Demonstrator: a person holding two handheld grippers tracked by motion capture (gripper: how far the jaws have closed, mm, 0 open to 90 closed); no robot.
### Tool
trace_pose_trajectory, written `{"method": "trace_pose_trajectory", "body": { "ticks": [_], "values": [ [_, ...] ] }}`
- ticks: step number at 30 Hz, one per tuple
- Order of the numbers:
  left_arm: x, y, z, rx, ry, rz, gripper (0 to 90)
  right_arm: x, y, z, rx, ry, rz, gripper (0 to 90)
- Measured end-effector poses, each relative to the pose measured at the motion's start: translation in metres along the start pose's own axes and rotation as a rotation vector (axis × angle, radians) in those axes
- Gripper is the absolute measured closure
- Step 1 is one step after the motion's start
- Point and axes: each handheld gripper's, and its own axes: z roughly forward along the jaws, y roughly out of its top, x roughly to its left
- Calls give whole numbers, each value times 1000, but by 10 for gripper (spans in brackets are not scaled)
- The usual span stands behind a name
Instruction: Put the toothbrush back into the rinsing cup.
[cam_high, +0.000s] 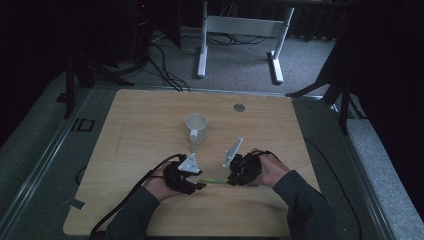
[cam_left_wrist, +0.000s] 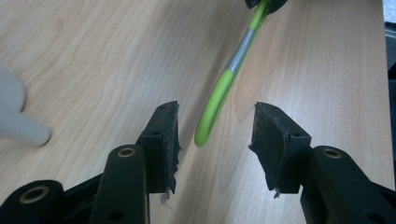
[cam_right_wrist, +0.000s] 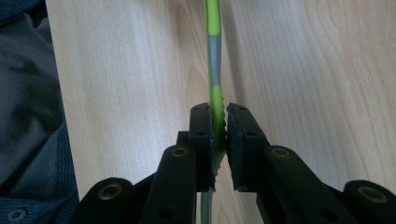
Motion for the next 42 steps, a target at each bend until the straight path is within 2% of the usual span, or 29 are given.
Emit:
{"method": "trace_pose_trajectory", "body": {
  "ticks": [7, 16, 20, 23, 24, 32, 42],
  "values": [
    [-3, 6, 9, -23, -22, 13, 540, 4, 2, 6, -2, 15, -20, 807],
    [-7, 7, 17, -15, -52, 28, 546, 7, 2, 8, -13, 26, -35, 807],
    [-10, 9, 21, -14, -67, 34, 546, 8, 2, 8, -34, 53, -41, 807],
    [-10, 9, 22, -14, -70, 38, 546, 9, 3, 9, -29, 52, -40, 807],
    [-13, 11, 26, -10, -84, 47, 547, 9, 3, 11, -22, 49, -44, 807],
    [-17, 15, 30, -30, -102, 69, 615, 10, 4, 12, -32, 60, -52, 807],
    [-19, 15, 33, -35, -116, 64, 644, 11, 4, 13, -44, 71, -57, 807]
  ]
}}
